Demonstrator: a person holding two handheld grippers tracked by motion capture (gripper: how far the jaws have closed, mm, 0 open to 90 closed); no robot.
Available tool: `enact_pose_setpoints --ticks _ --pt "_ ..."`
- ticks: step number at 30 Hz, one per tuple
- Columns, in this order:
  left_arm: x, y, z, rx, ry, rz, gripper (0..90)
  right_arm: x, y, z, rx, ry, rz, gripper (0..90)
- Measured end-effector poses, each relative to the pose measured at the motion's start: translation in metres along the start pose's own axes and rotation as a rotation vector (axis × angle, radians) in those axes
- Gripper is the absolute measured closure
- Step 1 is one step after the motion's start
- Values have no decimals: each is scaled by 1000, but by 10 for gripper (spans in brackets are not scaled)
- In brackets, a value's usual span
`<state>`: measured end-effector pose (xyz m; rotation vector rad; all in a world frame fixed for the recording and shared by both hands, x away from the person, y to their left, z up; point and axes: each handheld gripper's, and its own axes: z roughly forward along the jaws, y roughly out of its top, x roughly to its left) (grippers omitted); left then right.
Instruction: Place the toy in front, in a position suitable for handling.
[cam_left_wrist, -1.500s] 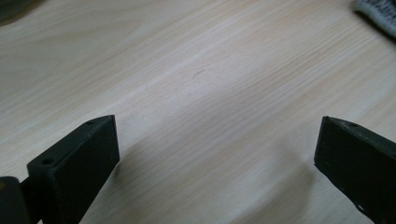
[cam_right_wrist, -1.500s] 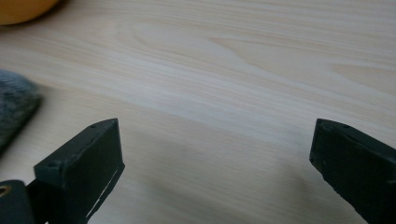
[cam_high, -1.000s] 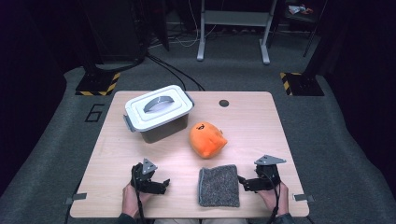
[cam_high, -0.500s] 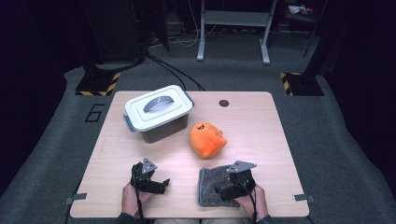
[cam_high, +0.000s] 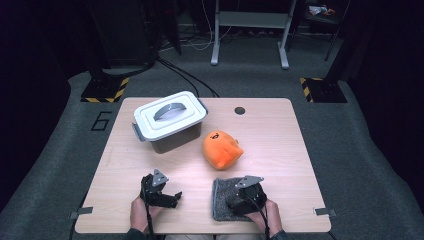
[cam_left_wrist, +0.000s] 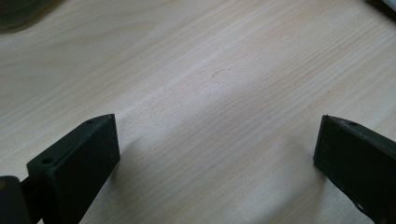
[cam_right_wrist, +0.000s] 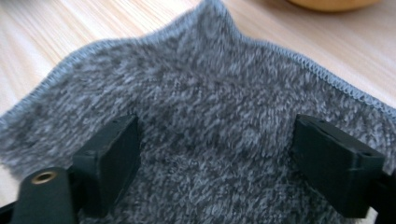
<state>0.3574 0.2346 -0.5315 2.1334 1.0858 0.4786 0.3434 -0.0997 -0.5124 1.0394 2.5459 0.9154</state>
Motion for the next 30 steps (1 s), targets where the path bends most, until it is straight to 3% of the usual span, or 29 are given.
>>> enact_pose_setpoints --ticks 2,5,8,19,24,30 --pt "0 0 0 0 0 -1 0 0 -1 1 -1 -7 -7 189" --pt "1 0 -1 9 -1 11 0 2 0 0 27 -7 21 226" --pt "0 0 0 6 0 7 0 -2 -1 -1 12 -7 -9 283" --pt "1 0 -1 9 -1 10 1 -13 -7 -9 -16 -18 31 661" --pt "0 0 0 5 0 6 0 -18 -10 -12 -21 3 54 737" --pt "0 0 0 3 -1 2 1 -19 -15 -21 -45 -15 59 749"
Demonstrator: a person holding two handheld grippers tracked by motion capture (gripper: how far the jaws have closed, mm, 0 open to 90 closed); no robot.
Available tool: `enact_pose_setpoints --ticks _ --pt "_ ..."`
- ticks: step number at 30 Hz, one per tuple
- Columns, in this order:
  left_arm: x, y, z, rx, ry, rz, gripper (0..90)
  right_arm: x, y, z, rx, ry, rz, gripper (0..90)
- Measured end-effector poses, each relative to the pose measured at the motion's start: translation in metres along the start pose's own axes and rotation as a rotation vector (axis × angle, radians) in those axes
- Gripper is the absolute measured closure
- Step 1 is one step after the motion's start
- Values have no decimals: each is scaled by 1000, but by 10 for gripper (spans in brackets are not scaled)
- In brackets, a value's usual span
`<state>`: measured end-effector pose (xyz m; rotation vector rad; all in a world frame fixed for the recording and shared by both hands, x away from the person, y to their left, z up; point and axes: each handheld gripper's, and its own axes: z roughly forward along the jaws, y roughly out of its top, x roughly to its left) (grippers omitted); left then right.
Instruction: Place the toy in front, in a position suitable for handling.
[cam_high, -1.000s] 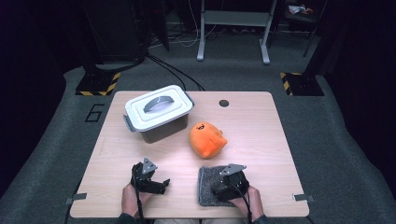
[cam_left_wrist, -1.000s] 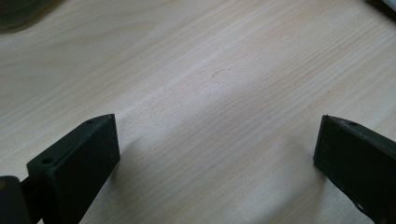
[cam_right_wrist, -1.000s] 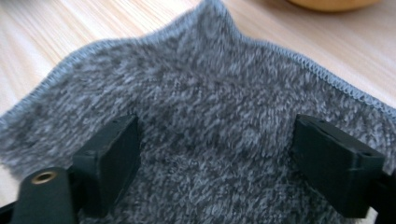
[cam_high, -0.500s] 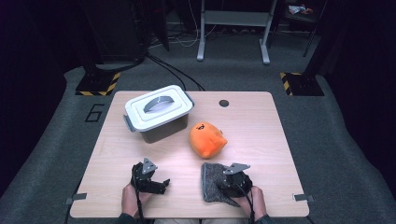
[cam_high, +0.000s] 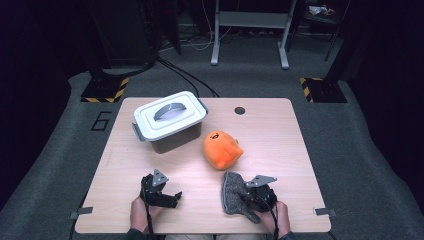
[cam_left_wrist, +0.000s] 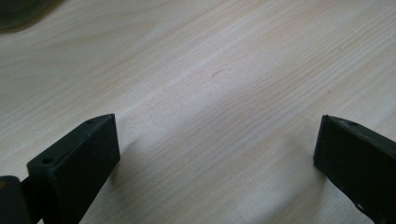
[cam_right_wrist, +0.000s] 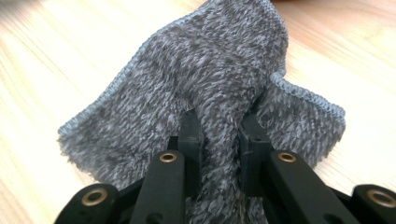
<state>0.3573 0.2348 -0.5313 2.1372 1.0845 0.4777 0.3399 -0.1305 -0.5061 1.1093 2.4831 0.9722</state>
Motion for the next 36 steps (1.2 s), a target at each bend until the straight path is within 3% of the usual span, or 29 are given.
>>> enact_pose_setpoints --ticks 3,24,36 --pt "0 0 0 -3 1 -3 1 -3 -1 -7 -10 -12 38 751" --pt "1 0 -1 8 4 10 2 -46 -6 -43 -66 -122 119 750" --pt "1 0 -1 8 5 12 3 -72 3 -58 -97 -194 151 749"
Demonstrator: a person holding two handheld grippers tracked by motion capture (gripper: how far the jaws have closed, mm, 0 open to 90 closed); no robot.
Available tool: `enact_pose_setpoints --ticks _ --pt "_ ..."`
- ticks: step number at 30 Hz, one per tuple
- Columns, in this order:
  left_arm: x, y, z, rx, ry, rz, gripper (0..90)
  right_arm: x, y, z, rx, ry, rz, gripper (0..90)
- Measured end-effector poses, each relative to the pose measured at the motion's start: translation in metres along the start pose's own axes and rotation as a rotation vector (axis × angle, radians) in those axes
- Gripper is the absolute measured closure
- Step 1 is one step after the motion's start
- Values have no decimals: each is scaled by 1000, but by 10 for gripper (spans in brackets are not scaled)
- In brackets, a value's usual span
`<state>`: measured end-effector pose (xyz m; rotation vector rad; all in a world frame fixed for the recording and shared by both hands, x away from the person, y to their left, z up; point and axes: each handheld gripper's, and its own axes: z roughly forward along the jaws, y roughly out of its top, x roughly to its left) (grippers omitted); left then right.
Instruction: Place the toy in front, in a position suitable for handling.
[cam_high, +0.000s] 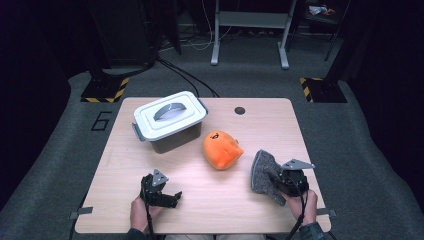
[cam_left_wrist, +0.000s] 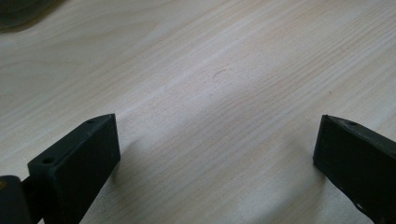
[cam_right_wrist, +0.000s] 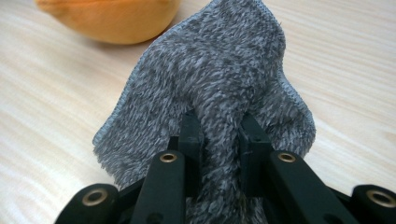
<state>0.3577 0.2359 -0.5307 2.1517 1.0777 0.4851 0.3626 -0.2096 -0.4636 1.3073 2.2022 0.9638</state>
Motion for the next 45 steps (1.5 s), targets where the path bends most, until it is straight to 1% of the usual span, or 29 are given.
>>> enact_pose_setpoints --ticks 2,3,4,5,6,9,11,12,16,21,24,25,26,28,30,32,33,34,35,38,40,42,43,45 --pt "0 0 0 0 0 0 2 -5 2 0 -2 -6 11 749" --pt "0 0 0 -1 0 -1 2 -8 4 0 -3 -9 27 749" --pt "0 0 0 0 0 0 3 -10 5 1 -9 -10 24 749" --pt "0 0 0 0 0 0 2 -13 6 2 -10 -15 38 749" --pt "0 0 0 0 0 0 3 -16 7 2 -6 -21 36 749" --pt "0 0 0 0 0 0 3 -23 9 4 -9 -33 58 748" --pt "0 0 0 0 0 0 3 -27 10 6 -8 -43 60 748" --pt "0 0 0 -1 0 -1 3 -30 11 7 -9 -43 73 748" --pt "0 0 0 0 0 0 3 -38 14 10 5 -63 74 746" --pt "0 0 0 -1 0 -1 3 -51 16 20 16 -67 108 742" --pt "0 0 0 0 0 -1 3 -57 17 27 30 -72 110 740" --pt "0 0 0 -1 0 -1 2 -58 17 30 35 -75 127 740" --pt "0 0 0 0 0 -1 3 -59 17 32 36 -79 119 739" --pt "0 0 0 0 0 0 2 -62 18 36 46 -92 136 737" --pt "0 0 0 0 0 0 3 -66 19 41 51 -99 132 734" --pt "0 0 0 -1 0 -1 3 -69 20 44 56 -103 148 731" --pt "0 0 0 0 0 -1 2 -71 21 47 58 -105 148 730" --pt "0 0 0 0 0 0 2 -72 21 49 61 -110 138 726" --pt "0 0 0 0 0 0 2 -72 21 51 68 -113 149 724" --pt "0 0 0 -1 0 -1 3 -75 21 57 77 -118 152 718" --pt "0 0 0 0 0 -1 2 -75 20 59 87 -123 162 715" --pt "0 0 0 0 0 0 2 -76 19 61 87 -120 159 709" --pt "0 0 0 -1 0 -1 2 -77 19 62 84 -127 161 706" --pt "0 0 0 0 -1 -2 2 -77 18 63 95 -127 175 690"
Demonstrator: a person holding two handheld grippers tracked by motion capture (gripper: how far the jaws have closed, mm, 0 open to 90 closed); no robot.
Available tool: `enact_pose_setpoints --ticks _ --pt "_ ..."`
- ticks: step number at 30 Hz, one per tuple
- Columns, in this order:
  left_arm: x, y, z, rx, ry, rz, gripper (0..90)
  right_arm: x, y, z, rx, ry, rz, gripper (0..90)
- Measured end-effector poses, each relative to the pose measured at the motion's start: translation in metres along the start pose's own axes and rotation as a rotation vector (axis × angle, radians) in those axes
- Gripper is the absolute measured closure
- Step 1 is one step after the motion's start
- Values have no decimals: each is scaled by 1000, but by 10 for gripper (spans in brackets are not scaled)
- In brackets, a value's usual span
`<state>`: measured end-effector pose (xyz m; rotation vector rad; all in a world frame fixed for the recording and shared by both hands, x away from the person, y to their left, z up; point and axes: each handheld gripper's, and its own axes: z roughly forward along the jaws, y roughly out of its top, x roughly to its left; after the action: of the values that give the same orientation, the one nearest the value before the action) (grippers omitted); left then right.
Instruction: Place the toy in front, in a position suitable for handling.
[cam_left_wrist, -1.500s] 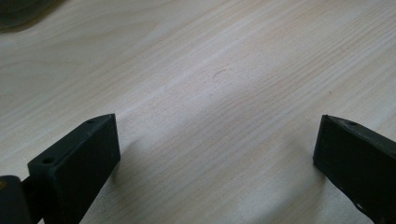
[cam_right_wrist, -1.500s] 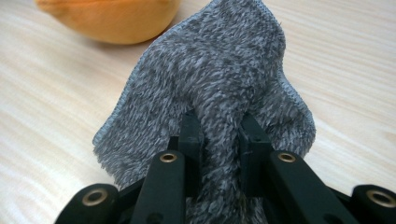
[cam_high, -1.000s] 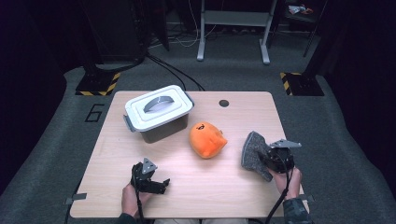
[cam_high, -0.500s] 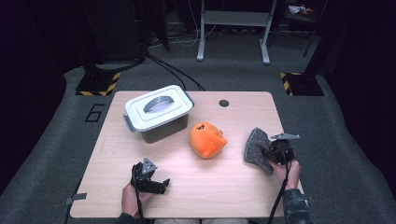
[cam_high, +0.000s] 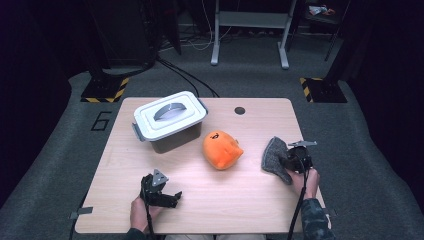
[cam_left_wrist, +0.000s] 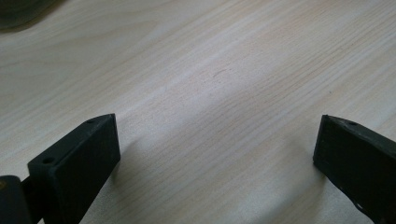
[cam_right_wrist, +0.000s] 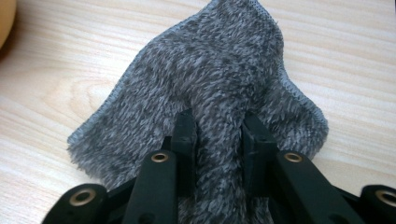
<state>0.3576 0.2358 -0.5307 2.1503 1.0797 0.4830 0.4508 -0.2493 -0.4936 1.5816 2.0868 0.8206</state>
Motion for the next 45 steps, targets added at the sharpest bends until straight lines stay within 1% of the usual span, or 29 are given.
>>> enact_pose_setpoints --ticks 2,3,4,5,6,7,8,10,12,14,15,17,18,21,25,28,29,32,33,37,39,40,41,42,43,44,45 --pt "0 0 0 1 0 1 2 -2 -1 2 2 -5 -4 669" --pt "0 0 0 0 0 0 3 -2 -1 3 14 -6 9 655" --pt "0 0 0 -1 0 -1 2 -3 -2 4 7 -12 2 627" --pt "0 0 0 -1 0 -1 2 -3 -2 5 14 -15 8 611" --pt "0 0 0 -1 0 -1 2 -5 -2 6 15 -16 0 598" --pt "0 0 0 -1 0 -1 3 -4 -3 6 17 -17 16 566" --pt "0 0 0 0 0 0 2 -5 -3 7 19 -18 17 519" --pt "0 0 0 0 0 0 3 -6 -3 8 19 -15 9 462" --pt "0 0 0 -1 0 -1 2 -5 -3 6 24 -20 30 343" --pt "0 0 0 0 0 0 2 -6 -3 3 7 -21 25 271" --pt "0 0 0 -1 0 -1 2 -5 -3 1 -2 -20 30 243" --pt "0 0 0 0 0 0 3 -5 -3 -5 -23 -19 21 199" --pt "0 0 0 -1 0 -1 3 -4 -4 -10 -28 -17 39 182" --pt "0 0 0 0 0 -1 3 -4 -8 -20 -58 -4 11 152" --pt "0 0 0 -2 4 0 2 1 -20 -31 -68 9 1 134" --pt "0 0 0 1 5 -1 2 6 -33 -38 -72 -4 -9 100" --pt "0 0 0 1 3 -5 2 7 -38 -41 -74 -5 -12 86" --pt "-3 2 2 -6 41 -51 2 8 -54 -48 -81 -14 1 45" --pt "-3 2 2 -5 43 -52 2 9 -59 -49 -81 -14 12 27" --pt "-5 1 2 -13 52 -69 3 9 -78 -51 -80 -20 20 7" --pt "-4 1 1 -6 50 -61 3 8 -86 -49 -71 -23 25 4" --pt "-4 1 0 9 55 -59 4 8 -88 -48 -72 -27 27 4" --pt "-4 1 0 4 65 -72 8 8 -91 -46 -68 -32 36 2" --pt "-5 1 0 -2 69 -83 16 6 -92 -45 -70 -34 33 4" --pt "-6 1 0 -8 67 -101 16 5 -94 -44 -69 -39 34 4" --pt "-5 2 0 -6 66 -106 17 5 -95 -43 -59 -44 36 4" --pt "-5 3 -1 -3 61 -117 19 4 -95 -42 -63 -45 34 4"
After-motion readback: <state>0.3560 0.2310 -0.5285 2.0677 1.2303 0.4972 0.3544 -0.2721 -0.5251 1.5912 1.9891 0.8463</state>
